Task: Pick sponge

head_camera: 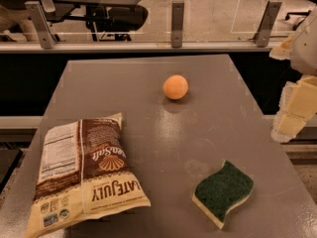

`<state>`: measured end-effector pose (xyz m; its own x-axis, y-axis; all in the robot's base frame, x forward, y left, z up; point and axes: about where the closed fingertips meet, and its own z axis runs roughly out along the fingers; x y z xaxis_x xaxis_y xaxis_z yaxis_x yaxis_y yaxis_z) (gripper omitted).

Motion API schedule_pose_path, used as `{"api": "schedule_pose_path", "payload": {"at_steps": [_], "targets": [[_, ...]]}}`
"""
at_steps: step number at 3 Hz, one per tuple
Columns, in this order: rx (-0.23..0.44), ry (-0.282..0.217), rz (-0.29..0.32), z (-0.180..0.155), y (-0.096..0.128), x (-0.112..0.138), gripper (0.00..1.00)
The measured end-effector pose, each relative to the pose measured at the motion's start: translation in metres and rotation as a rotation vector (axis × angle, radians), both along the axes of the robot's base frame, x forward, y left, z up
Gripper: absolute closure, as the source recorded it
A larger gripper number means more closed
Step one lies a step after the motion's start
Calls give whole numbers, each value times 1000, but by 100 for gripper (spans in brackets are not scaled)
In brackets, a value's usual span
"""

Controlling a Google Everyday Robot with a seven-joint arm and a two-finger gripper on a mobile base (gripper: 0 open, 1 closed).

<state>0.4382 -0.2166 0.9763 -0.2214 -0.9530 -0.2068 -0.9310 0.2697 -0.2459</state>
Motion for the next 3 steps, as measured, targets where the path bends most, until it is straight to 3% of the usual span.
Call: {"api": "schedule_pose_path", "payload": {"at_steps": [1,2,3], "targets": [[4,-6,7,1,2,-1,0],[25,8,53,-3,12,-7,0],[51,50,161,-25,31,-22,0]]}}
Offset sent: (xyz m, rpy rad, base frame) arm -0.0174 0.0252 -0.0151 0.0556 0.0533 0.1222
